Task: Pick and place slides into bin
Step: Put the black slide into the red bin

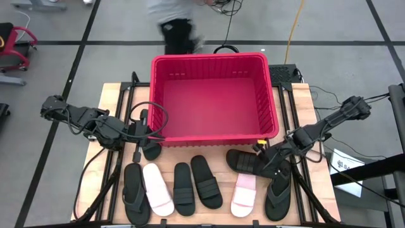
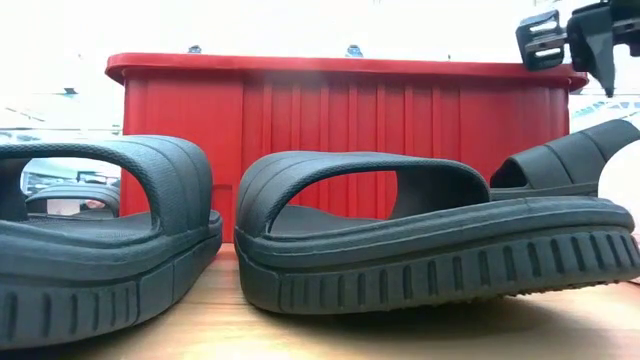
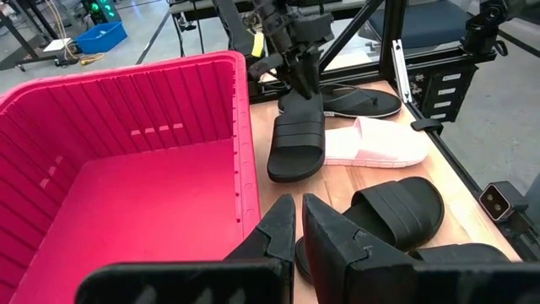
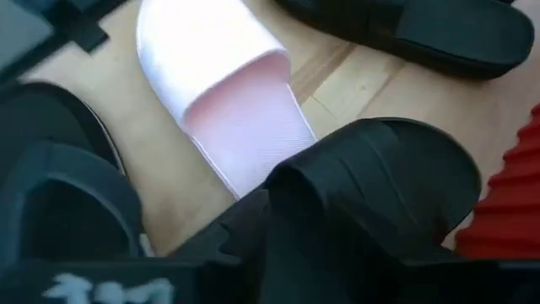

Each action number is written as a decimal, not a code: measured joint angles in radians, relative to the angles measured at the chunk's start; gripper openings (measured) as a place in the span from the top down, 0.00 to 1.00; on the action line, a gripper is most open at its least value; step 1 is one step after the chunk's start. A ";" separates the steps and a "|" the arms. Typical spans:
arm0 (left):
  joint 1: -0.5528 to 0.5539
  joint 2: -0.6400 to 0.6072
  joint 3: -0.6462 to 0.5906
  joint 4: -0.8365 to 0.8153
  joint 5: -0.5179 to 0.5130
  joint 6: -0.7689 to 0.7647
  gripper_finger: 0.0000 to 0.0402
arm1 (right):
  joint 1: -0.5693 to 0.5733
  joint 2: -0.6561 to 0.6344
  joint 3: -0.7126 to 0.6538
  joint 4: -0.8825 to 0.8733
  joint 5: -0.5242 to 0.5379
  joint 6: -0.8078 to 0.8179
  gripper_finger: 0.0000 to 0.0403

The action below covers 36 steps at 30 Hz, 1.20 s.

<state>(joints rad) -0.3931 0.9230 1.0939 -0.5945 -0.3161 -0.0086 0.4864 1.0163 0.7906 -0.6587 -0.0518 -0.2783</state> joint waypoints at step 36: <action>0.000 0.000 -0.001 -0.001 0.003 0.000 0.94 | 0.000 0.105 -0.085 0.115 0.108 -0.289 0.64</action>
<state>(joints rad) -0.3931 0.9230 1.0931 -0.5957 -0.3135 -0.0082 0.4866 1.1210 0.7054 -0.5434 0.0567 -0.5676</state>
